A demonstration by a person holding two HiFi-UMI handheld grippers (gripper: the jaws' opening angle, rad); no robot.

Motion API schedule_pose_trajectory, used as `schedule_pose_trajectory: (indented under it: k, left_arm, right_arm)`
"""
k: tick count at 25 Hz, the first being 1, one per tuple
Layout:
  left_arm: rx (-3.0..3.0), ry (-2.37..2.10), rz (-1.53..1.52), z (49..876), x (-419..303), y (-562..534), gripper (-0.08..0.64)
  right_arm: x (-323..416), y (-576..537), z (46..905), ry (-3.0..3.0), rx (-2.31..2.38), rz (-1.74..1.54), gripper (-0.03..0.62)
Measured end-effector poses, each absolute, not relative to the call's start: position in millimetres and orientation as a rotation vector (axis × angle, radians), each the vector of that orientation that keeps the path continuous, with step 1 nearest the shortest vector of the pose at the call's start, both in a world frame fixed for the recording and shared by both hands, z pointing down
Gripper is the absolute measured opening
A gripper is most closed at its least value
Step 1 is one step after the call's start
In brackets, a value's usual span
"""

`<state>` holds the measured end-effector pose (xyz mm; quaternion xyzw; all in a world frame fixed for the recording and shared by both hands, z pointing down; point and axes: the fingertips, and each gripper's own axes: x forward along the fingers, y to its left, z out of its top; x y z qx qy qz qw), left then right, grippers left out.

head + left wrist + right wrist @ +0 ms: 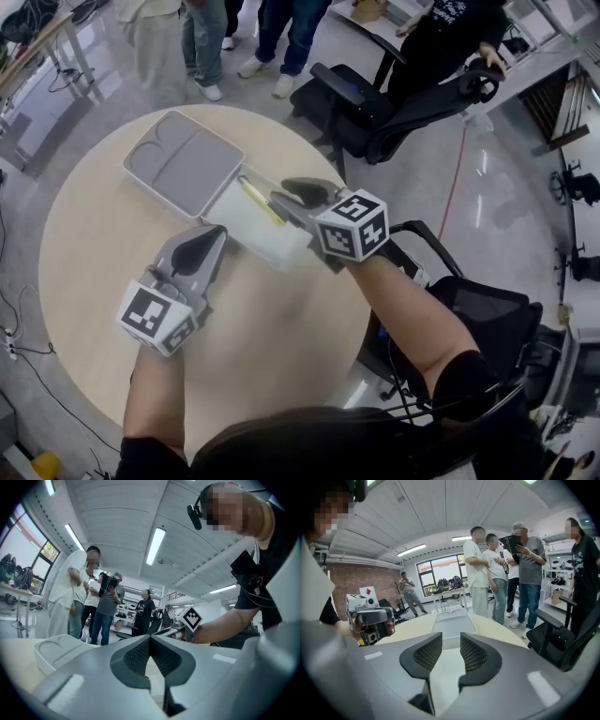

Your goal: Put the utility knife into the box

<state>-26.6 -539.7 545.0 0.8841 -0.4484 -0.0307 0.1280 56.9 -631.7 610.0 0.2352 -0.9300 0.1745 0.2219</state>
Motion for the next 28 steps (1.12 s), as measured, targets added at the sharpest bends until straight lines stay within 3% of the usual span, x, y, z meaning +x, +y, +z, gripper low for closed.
schedule_pose_trajectory:
  k: [11,28]
  left_arm:
    - [2.662,-1.263,-0.129,485,22,-512,-0.006]
    - [2.756,-1.173,-0.14,404,153,-438,-0.006]
  right_arm:
    - [116,-593,537,-2.663,0.704,0.445,0.038]
    - [267,-509,462,-2.751,0.82,0.466,0.015]
